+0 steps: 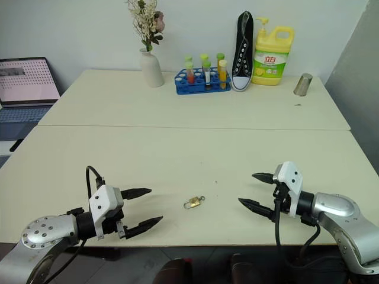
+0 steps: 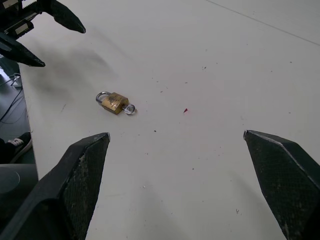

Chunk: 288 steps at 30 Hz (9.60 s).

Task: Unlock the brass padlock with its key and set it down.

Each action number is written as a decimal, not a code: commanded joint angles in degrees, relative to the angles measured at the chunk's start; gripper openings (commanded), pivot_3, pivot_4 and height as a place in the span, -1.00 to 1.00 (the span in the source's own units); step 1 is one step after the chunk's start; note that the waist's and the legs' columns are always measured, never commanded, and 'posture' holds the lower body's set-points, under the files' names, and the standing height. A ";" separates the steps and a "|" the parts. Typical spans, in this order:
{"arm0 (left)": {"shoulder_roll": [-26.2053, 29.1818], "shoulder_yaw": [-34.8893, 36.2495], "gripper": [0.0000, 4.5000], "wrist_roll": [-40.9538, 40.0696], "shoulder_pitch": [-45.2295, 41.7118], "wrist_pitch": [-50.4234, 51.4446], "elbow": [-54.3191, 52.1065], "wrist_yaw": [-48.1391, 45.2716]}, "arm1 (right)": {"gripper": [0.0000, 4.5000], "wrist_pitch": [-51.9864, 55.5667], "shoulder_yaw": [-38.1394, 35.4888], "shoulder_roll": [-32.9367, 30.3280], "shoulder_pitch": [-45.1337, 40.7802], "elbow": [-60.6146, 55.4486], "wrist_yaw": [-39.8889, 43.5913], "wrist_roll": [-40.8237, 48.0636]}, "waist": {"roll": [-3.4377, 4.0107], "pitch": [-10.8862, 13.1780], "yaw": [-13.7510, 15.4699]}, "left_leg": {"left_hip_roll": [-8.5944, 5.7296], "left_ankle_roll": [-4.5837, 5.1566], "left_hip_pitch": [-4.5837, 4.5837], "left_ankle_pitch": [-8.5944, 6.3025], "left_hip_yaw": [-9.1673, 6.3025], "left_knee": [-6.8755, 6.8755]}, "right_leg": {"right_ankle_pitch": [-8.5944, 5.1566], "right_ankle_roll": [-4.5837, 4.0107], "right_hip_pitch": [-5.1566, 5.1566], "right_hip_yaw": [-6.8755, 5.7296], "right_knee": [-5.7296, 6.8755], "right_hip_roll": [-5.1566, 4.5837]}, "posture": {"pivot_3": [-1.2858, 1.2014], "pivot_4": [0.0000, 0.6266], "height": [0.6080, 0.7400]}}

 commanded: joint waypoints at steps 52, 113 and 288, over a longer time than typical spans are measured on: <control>-9.94 -22.50 1.00 12.55 -18.36 5.22 7.89 5.44 | 0.99 8.53 2.18 -1.17 4.44 -14.08 -6.87 1.30 | -0.07 -0.03 0.07 | -0.04 0.00 -0.03 0.00 -0.05 0.03 | 0.00 0.01 0.01 0.00 0.02 0.22 | 0.03 -0.52 1.00; -9.84 -22.41 -0.57 41.05 -42.75 -82.34 43.85 17.52 | 1.00 20.24 3.65 7.39 -16.86 -6.17 -13.46 19.60 | -0.07 -0.04 -0.06 | -0.03 0.01 -0.04 0.01 -0.03 0.05 | 0.07 0.07 0.03 -0.02 0.04 0.07 | 0.03 -0.52 1.00; -16.40 -17.73 -1.00 0.46 -32.56 -5.29 16.29 -4.85 | -0.94 21.34 8.20 3.84 -22.70 -2.81 -4.72 16.22 | -0.07 -0.01 -0.08 | -0.02 0.02 -0.10 0.00 -0.09 0.03 | 0.05 0.08 -0.03 -0.02 0.00 0.30 | 0.03 -0.52 1.00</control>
